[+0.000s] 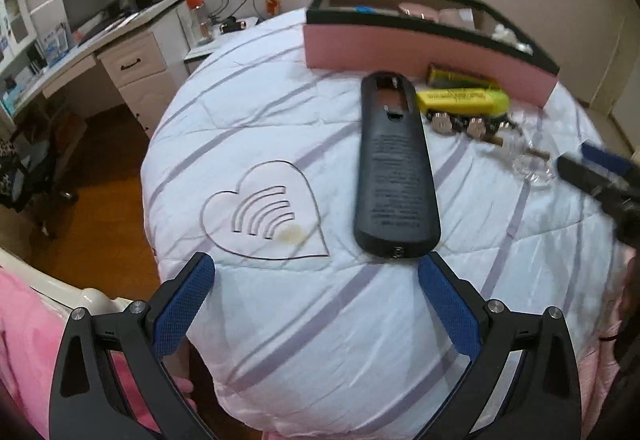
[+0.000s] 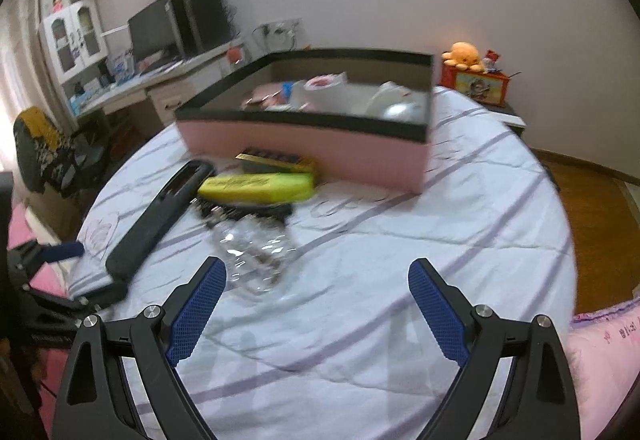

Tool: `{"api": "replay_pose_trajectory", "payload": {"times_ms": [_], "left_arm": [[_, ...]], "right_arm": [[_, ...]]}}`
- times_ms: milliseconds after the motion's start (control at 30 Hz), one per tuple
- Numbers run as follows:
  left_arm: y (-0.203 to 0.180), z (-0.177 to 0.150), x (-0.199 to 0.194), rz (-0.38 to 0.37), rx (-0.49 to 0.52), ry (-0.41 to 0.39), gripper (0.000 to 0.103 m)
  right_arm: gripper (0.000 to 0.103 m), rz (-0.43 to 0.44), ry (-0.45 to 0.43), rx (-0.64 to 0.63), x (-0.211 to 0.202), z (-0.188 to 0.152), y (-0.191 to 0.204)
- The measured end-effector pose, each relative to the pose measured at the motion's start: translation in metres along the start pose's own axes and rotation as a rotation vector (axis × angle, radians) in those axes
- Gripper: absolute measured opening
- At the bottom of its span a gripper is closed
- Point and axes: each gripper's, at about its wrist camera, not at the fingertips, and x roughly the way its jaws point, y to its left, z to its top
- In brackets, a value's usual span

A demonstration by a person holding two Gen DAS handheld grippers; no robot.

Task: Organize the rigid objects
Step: 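Grasp the glass bottle with the right gripper while the left grasps the black phone case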

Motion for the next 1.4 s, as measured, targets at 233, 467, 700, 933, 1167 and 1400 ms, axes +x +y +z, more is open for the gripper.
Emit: {"api": "replay_pose_trajectory", "payload": {"times_ms": [233,467,700,933,1167,1400], "left_arm": [[-0.011,0.010,0.011,-0.050,0.028,-0.011,0.103],[-0.023,0.026,0.027,-0.051,0.041,-0.004,0.103],[-0.033,0.041,0.039,-0.044,0.051,-0.023,0.103],[-0.046,0.047,0.037,-0.110,0.075,-0.079,0.056],[-0.037,0.045,0.030,-0.160,0.066,-0.091,0.044],[-0.029,0.042,0.014,-0.191,0.054,-0.110,0.044]], "right_arm": [[0.094,-0.003,0.095,-0.036,0.033,0.008,0.022],[0.060,-0.015,0.101,-0.057,0.038,0.013,0.018],[0.060,0.021,0.091,-0.039,0.024,0.008,-0.004],[0.060,0.012,0.076,-0.005,0.018,0.008,-0.019],[0.060,0.010,0.025,0.035,0.009,0.010,-0.028],[0.059,0.036,-0.002,0.044,0.002,0.014,-0.029]]}}
